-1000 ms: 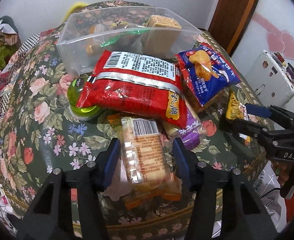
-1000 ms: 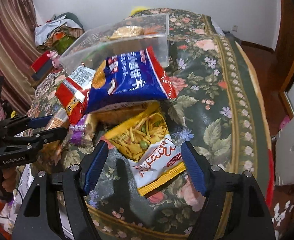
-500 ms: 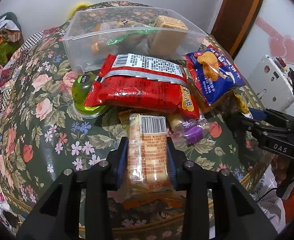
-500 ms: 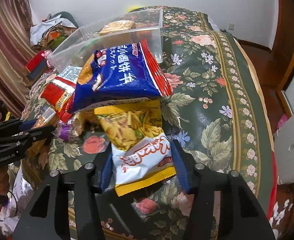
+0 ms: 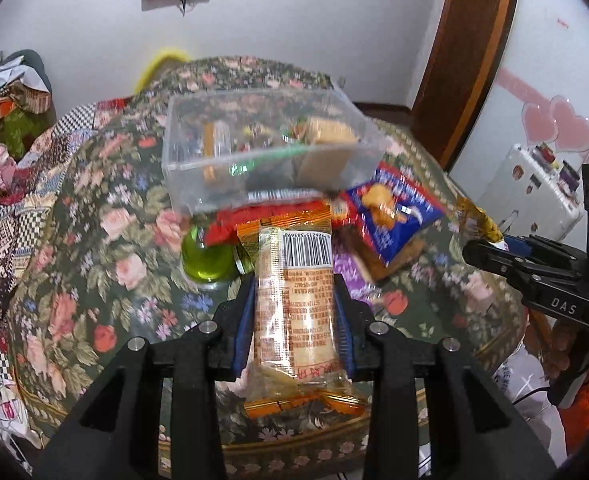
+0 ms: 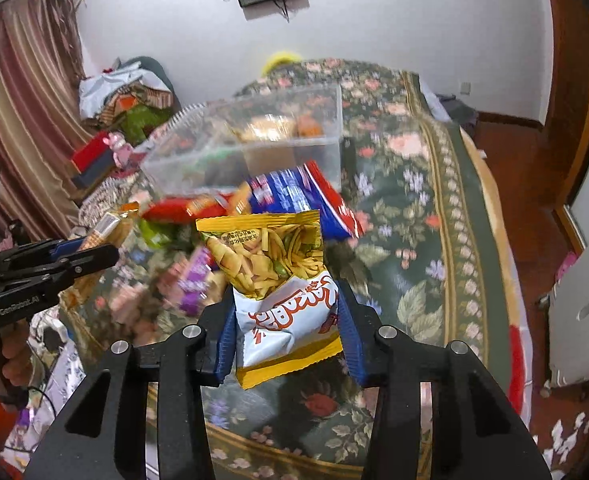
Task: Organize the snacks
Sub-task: 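Carry both packs over the box and open both tools to release them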
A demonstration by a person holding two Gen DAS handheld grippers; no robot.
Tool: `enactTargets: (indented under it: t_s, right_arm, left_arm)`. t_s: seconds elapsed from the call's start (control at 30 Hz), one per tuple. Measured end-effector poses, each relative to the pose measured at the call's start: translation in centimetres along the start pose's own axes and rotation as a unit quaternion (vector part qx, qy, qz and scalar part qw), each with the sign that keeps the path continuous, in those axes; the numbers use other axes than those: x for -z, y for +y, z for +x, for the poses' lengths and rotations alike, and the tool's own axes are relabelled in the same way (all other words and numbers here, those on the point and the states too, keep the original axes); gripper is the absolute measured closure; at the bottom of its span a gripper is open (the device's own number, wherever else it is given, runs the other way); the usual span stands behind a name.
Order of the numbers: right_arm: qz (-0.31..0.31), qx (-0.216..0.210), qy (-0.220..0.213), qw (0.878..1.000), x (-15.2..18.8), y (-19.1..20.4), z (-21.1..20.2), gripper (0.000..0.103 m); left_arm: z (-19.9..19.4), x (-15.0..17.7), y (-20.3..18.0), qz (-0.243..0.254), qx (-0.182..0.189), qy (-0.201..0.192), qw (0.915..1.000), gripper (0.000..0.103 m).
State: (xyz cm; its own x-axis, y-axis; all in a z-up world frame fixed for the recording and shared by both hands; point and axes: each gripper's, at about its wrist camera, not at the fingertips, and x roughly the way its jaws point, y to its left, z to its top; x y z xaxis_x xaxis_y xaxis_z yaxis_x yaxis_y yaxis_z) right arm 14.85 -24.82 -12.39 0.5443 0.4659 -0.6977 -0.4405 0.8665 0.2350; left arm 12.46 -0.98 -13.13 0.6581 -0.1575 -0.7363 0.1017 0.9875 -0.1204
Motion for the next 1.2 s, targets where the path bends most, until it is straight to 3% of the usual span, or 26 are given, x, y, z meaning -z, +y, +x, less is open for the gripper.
enactTargets:
  t_s: [0.57,0.87,1.2]
  right_arm:
    - [-0.032,-0.015,-0.079,0.996,-7.9,3.1,-0.1,0.062]
    - [-0.04,-0.014,-0.095,0.995,-11.3,3.9,1.8,0.062]
    - [-0.038,-0.024,-0.091,0.995,-14.6,4.6,5.4,0.062]
  left_arm:
    - [-2.0,-6.1,2.6,-0.011,-0.021,-0.074,0.9969,0.068]
    - [-0.3,-10.0,4.8,-0.018,-0.037,-0.093,0.9948,0.068]
    - [3.7,-13.3,6.5,-0.028,-0.039,-0.085,0.9952,0.068]
